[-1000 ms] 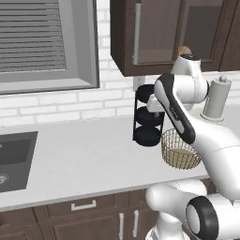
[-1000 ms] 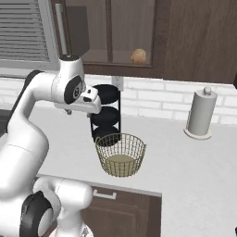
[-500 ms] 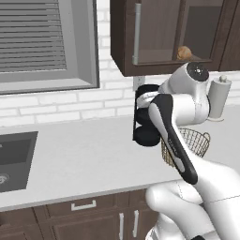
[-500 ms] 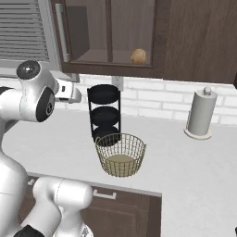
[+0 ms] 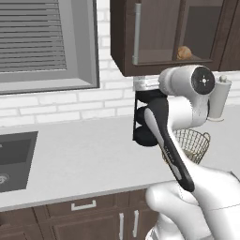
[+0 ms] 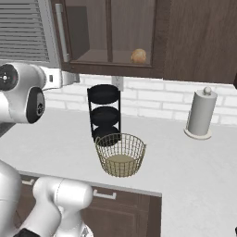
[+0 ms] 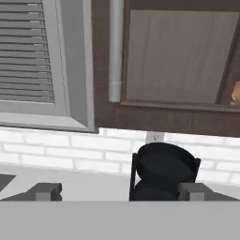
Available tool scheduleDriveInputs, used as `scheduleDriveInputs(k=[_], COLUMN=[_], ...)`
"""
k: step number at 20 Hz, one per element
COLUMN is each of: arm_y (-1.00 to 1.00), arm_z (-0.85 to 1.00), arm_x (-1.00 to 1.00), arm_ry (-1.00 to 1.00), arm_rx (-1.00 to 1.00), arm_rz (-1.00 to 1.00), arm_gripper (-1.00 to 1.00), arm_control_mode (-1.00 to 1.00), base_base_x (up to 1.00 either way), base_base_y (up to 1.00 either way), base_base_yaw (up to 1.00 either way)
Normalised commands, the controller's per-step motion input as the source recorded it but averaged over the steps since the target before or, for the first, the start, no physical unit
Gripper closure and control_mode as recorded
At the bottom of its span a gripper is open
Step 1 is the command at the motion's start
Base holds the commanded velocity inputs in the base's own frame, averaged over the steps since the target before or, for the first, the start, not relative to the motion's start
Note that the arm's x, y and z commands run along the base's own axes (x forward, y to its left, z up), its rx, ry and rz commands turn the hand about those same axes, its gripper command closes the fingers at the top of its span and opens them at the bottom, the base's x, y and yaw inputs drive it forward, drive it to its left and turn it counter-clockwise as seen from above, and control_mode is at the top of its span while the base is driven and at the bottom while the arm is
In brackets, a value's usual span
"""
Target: Open the cabinet, pick up the bread from the cabinet and place it in the basket. Then move the basket to the dining counter.
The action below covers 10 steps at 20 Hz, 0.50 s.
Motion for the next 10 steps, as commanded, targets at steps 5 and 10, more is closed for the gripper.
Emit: scheduleDriveInputs(k=[5, 10], arm_y=[-0.01, -0.01], arm_z=[0.9, 0.66], arm_x=[0.0, 0.0], arm_ry=[-0.09, 0.0], arm_rx=[0.01, 0.07], arm_rz=[-0.04, 0.0], arm_gripper=[-1.0, -1.0], arm_control_mode=[-1.0, -1.0], base_base_x=[0.0, 0.0], base_base_y=[0.0, 0.0], base_base_yaw=[0.0, 0.0])
